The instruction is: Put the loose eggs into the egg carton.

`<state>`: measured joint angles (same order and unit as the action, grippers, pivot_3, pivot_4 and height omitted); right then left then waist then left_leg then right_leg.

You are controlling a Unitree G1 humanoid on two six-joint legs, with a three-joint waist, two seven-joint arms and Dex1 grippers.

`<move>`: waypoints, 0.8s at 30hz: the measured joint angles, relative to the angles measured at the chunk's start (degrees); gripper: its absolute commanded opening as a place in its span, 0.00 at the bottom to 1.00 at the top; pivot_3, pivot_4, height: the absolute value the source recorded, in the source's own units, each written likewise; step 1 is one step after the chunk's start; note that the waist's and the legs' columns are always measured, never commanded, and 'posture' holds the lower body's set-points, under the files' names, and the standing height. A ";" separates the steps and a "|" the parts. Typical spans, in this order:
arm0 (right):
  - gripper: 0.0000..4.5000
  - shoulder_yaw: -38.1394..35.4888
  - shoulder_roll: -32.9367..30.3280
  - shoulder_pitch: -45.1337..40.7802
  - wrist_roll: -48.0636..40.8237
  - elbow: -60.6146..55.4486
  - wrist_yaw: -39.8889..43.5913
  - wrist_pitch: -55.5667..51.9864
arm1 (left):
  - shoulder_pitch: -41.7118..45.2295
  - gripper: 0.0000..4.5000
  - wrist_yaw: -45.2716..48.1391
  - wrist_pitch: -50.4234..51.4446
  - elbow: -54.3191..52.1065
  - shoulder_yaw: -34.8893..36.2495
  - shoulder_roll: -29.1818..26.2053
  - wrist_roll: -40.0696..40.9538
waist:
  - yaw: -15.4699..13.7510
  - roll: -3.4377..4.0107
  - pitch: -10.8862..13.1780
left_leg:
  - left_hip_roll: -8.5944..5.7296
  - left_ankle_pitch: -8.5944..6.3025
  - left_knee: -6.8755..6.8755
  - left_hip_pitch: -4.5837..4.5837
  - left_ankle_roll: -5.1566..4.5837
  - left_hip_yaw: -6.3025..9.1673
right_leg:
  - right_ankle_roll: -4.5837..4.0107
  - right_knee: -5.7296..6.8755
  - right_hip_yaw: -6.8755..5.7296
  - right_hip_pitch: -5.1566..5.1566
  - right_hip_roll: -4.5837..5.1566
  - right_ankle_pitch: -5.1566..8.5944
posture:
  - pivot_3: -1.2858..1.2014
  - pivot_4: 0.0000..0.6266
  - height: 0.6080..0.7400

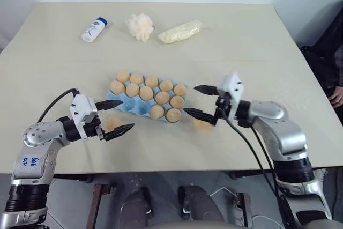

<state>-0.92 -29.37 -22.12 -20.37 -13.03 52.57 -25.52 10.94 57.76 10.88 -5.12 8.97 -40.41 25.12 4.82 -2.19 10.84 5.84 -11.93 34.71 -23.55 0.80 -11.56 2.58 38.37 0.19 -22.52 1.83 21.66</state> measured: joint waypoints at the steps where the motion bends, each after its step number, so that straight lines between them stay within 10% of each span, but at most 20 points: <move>1: 0.99 -1.38 -1.51 2.69 0.02 -0.66 0.36 1.84 | 0.68 1.00 0.40 -0.55 0.98 -0.96 0.06 -0.66 | -0.06 0.00 0.00 | 0.01 -0.01 -0.01 0.02 0.02 0.00 | 0.00 -0.05 0.00 0.04 -0.01 0.00 | 0.52 0.24 1.00; 12: 0.99 -13.02 -8.22 24.75 -1.06 2.31 5.63 15.46 | 4.17 1.00 4.39 -7.85 7.74 -6.49 3.17 -4.42 | 0.16 0.02 0.01 | 0.03 -0.07 0.23 0.24 -0.07 -0.02 | 0.10 0.02 0.12 0.30 -0.07 -0.05 | 0.52 0.24 1.00; 24: 0.99 1.03 -4.07 11.13 -0.53 2.34 3.15 9.12 | 4.09 1.00 3.70 -8.04 7.45 -6.68 3.90 -4.39 | 0.16 0.02 0.01 | 0.04 -0.14 0.30 0.29 0.03 0.12 | -0.03 0.18 0.06 0.30 -0.03 -0.19 | 0.52 0.24 1.00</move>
<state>0.11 -33.44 -10.99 -20.90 -10.68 55.73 -16.40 15.02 61.46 2.85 2.32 2.29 -36.51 20.73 4.98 -2.17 10.85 5.89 -12.06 35.00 -23.26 0.83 -11.44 2.55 38.55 0.25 -22.22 1.80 21.47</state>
